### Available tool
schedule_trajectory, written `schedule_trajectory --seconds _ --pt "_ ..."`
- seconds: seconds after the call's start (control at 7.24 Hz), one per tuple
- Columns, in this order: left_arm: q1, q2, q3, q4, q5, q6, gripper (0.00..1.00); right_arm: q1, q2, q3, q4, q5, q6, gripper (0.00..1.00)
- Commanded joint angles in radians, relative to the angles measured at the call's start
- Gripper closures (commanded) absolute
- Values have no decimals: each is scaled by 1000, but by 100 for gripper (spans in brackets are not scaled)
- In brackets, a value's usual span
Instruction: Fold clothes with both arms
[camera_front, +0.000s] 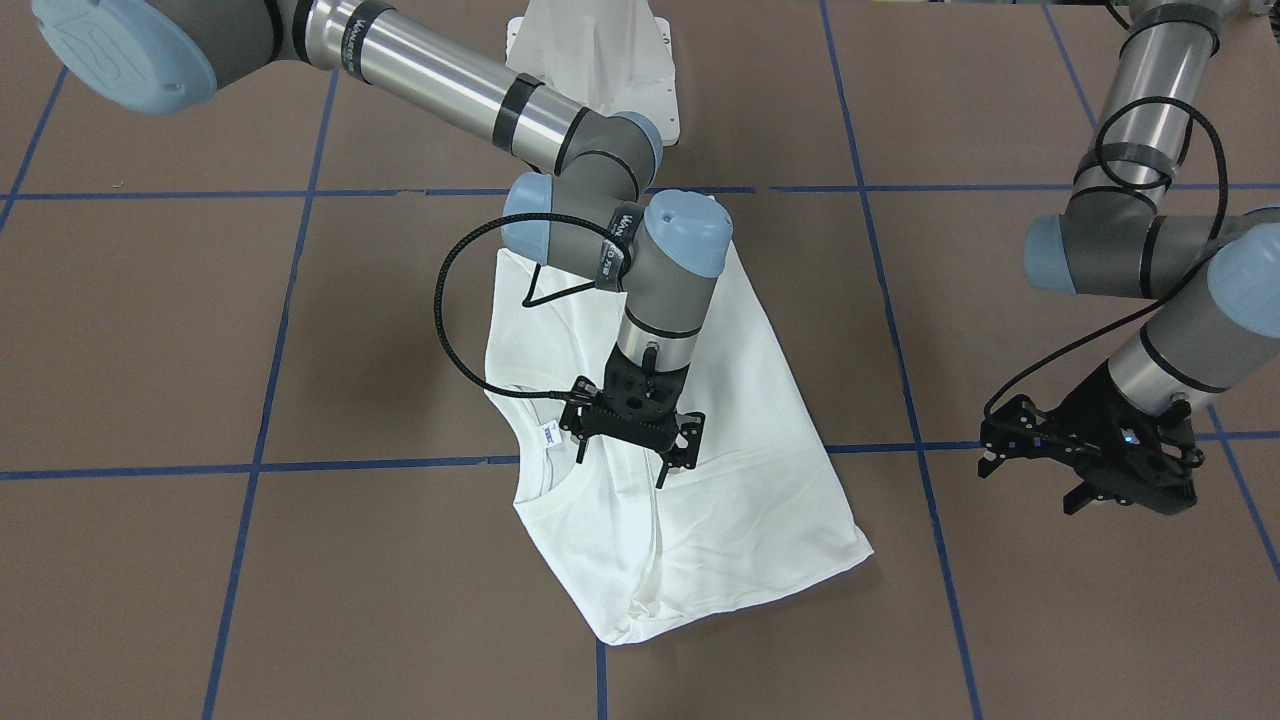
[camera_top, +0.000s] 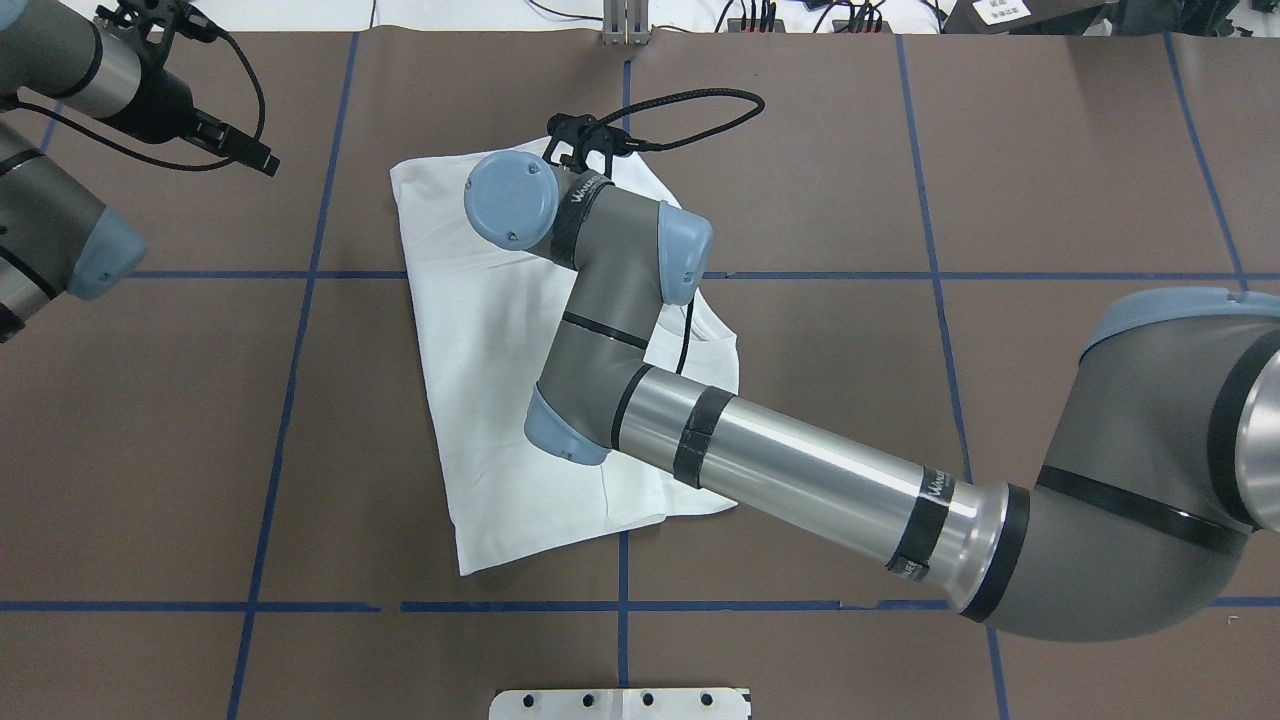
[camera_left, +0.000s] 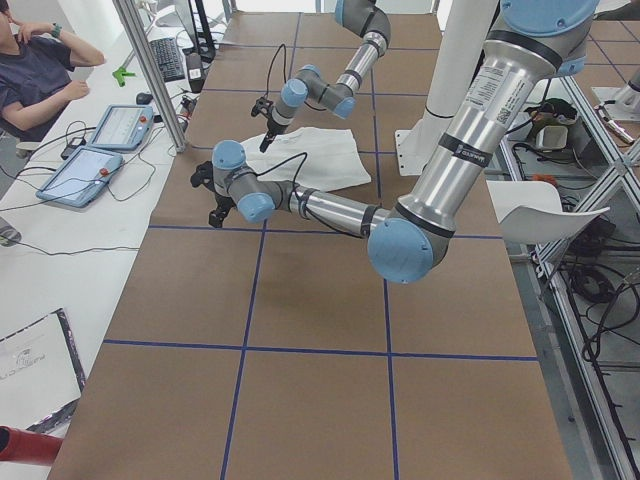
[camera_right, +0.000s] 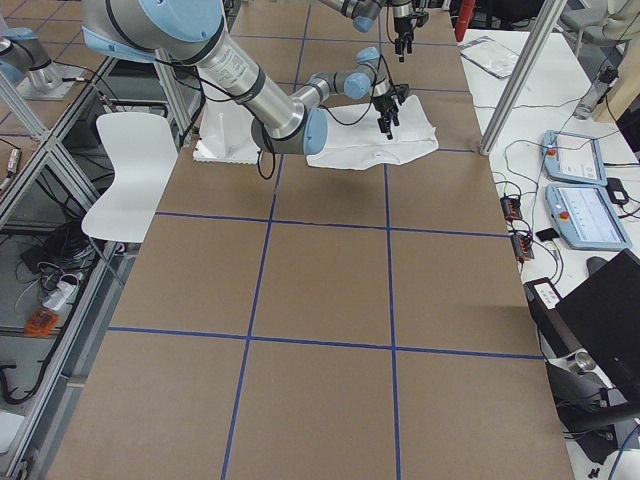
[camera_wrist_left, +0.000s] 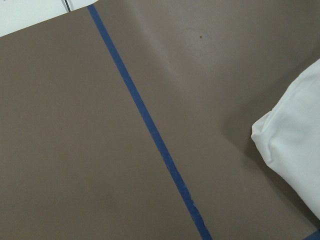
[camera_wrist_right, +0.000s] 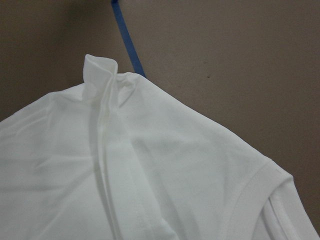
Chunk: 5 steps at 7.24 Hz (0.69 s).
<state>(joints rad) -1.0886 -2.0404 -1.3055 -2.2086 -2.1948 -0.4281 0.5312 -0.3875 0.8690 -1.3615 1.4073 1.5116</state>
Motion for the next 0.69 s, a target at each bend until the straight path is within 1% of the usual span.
schedule_trajectory --seconds 0.0,0.28,0.55 --pt "-4 3 -7 0 -12 0 0 0 51 -108 45 -60 2 0" --pt "-5 14 -14 0 -19 0 0 -2 56 -186 149 -86 -10 0" --pt "-10 14 -14 0 -25 0 0 -2 64 -202 148 -93 -57 0"
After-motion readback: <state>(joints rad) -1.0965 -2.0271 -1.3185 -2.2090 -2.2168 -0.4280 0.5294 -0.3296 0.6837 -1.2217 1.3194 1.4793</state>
